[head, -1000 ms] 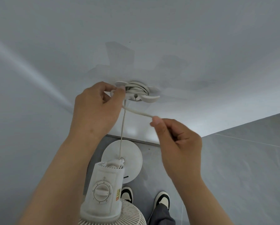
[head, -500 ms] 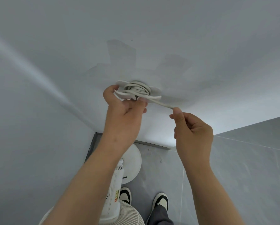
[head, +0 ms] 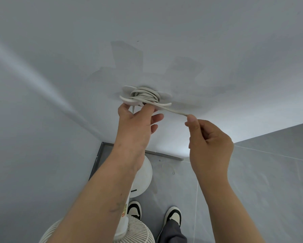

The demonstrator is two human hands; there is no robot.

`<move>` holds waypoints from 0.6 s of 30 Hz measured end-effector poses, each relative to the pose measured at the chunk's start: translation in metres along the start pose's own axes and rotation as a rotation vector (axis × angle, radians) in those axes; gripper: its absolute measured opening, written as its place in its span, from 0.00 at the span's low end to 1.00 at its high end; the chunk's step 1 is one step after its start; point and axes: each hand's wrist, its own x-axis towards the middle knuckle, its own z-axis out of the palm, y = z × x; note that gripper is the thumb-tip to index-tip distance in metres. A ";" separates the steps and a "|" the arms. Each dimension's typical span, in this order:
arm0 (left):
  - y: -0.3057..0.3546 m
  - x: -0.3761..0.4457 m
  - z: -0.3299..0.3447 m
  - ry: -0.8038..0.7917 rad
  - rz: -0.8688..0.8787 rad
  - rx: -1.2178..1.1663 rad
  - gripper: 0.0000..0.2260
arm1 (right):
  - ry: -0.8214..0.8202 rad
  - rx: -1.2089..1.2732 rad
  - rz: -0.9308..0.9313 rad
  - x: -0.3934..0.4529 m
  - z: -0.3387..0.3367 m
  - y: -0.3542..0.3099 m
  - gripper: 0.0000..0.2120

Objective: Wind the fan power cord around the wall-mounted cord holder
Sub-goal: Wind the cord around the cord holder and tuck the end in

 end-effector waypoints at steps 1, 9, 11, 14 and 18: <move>-0.001 0.001 0.001 -0.007 -0.001 0.009 0.20 | 0.008 0.006 -0.007 0.000 -0.001 -0.001 0.16; 0.000 0.002 -0.005 -0.105 0.016 0.064 0.22 | -0.008 -0.033 0.006 0.000 0.003 0.002 0.20; -0.002 0.002 -0.003 -0.105 0.027 0.108 0.24 | 0.005 -0.046 -0.007 0.000 0.003 0.002 0.18; -0.005 0.003 0.001 -0.097 0.045 0.133 0.16 | 0.054 -0.024 -0.064 0.000 0.001 -0.002 0.16; -0.005 0.007 0.000 -0.074 0.060 0.206 0.12 | 0.039 -0.038 -0.064 0.004 0.001 -0.001 0.18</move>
